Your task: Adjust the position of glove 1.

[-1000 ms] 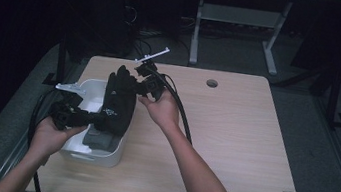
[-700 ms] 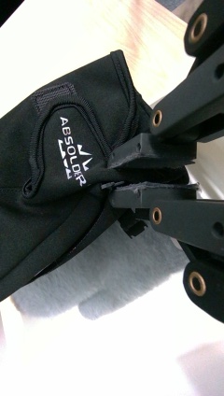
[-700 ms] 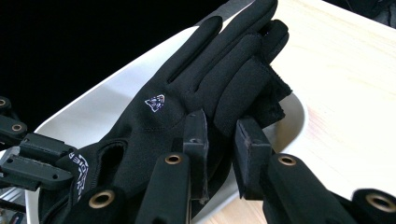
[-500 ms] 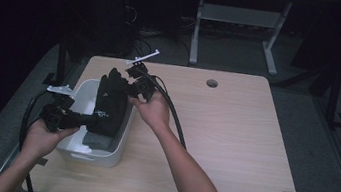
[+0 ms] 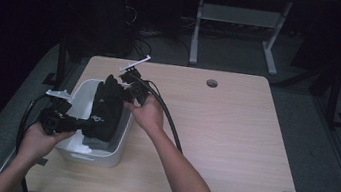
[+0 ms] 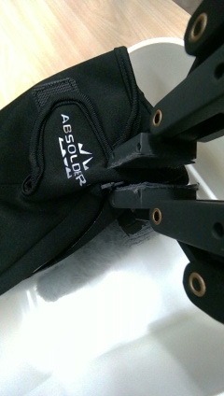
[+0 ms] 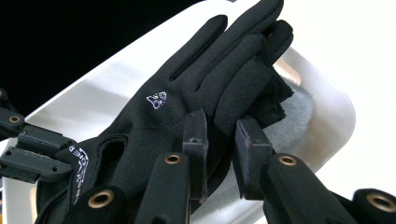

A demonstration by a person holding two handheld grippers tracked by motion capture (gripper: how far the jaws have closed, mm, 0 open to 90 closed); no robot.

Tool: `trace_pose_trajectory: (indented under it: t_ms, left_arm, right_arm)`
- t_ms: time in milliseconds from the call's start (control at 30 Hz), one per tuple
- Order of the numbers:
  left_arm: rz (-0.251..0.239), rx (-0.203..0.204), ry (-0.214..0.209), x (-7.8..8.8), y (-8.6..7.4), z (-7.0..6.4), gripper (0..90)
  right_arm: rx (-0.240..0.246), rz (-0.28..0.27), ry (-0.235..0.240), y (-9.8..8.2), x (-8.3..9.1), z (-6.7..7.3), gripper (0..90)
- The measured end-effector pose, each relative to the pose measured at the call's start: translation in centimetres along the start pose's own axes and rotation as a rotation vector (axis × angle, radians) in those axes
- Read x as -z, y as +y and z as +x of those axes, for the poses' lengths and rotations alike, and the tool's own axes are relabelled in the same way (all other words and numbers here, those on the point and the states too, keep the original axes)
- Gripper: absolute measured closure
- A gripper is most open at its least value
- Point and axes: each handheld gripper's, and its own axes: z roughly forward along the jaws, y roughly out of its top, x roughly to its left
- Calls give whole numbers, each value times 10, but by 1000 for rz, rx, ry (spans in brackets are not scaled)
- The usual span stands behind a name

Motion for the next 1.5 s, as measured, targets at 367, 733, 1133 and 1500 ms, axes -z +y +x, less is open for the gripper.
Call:
trace_pose_trajectory:
  t_ms: [367, 733, 1133, 1500]
  left_arm:
    - [39, -6, 11, -7, -4, 3, 795]
    - [32, 11, 12, -4, -2, 6, 685]
    - [-43, 2, 54, 10, 7, 4, 626]
    - [-80, -26, 46, 11, 20, -12, 555]
  right_arm:
    - [-27, 41, 2, -7, -11, -5, 744]
    - [-46, 27, -7, -6, -4, -12, 596]
    - [-15, -15, -44, -5, 32, -21, 498]
    - [-28, -53, -77, -14, 71, -30, 399]
